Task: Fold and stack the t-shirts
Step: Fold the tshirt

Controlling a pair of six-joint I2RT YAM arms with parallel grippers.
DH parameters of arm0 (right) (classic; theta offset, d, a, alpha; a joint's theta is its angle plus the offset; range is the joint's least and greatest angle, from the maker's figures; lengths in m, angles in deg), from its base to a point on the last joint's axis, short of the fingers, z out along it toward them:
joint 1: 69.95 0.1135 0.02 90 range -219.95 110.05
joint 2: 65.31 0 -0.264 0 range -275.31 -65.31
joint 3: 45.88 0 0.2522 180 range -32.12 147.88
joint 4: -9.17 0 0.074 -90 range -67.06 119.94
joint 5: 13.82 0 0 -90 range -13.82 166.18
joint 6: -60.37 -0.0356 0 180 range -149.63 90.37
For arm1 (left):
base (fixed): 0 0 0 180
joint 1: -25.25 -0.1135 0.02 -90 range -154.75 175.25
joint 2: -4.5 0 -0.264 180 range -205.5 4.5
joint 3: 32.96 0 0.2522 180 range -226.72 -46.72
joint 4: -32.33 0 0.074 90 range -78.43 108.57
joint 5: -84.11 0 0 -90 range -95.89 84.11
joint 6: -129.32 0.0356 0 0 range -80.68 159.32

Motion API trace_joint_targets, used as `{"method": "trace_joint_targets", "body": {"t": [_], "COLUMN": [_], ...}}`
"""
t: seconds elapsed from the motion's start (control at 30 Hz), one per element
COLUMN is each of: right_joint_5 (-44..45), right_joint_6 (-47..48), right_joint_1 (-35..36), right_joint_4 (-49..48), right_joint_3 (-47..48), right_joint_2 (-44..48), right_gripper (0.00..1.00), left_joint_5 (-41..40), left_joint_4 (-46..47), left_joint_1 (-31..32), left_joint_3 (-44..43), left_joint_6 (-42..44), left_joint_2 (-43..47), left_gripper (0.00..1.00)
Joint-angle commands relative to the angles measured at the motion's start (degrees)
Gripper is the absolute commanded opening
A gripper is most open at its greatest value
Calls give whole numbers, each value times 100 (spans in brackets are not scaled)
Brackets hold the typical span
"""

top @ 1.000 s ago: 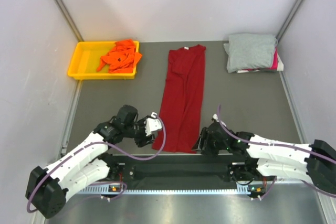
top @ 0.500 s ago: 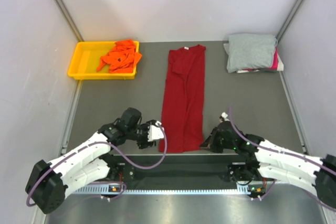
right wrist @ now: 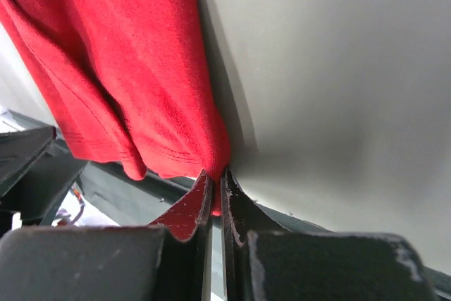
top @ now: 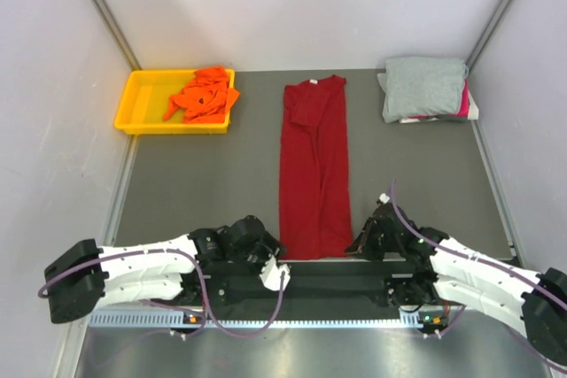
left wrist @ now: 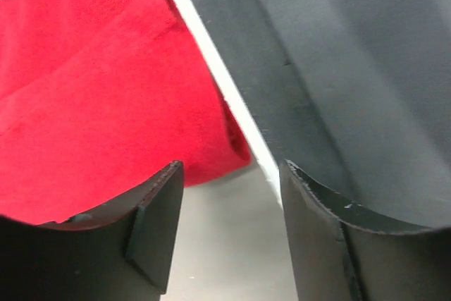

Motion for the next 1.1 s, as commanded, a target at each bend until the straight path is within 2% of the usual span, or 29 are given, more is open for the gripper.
{"method": "trace_joint_targets", "body": {"t": [0.0,0.13,0.17,0.23,0.27,0.33,0.37,0.5,0.6,0.67,0.73,0.87,0.97,1.07], "right_joint_5": [-120,-173,-190,-243,-243,-287,-296,-419,-603,-665,-752,-973,-1297,-1325], "right_joint_6": [260,304,348,348,357,427,558,796,1208,1480,1700,2508,2686,2905], "right_joint_1": [-93,-180,-207,-233,-259,-364,-400,-585,-900,-1138,-1418,-1832,-2131,-2386], "right_joint_4": [-64,-29,-3,15,23,76,146,305,383,332,165,85,-178,-275], "right_joint_3": [59,95,103,112,130,217,287,752,1208,1456,1877,2817,3398,3996], "right_joint_2": [-232,-205,-205,-179,-144,-153,-170,-258,-565,-889,-1214,-2374,-3322,-3824], "right_gripper": [0,0,0,0,0,0,0,0,0,0,0,0,0,0], "left_joint_5": [-392,-840,-902,-1034,-1034,-947,-938,-1104,-615,183,-163,371,574,618], "left_joint_4": [662,767,767,793,845,863,881,1013,1162,1136,1267,1180,1189,1180], "left_joint_1": [72,63,63,54,54,63,54,2,-708,-1645,-1695,-2483,-2985,-3241], "left_joint_3": [-61,9,-17,-35,-17,-43,-87,-166,-482,-954,-1176,-2044,-2791,-3478], "left_joint_6": [308,397,344,335,335,239,169,-261,-787,-1105,-1195,-1466,-1695,-1862], "left_joint_2": [-283,-619,-654,-707,-707,-672,-654,-593,-619,-724,-1145,-1953,-2927,-3439], "left_gripper": [61,52,40,29,20,10,1,0,0,0,0,0,0,0]}}
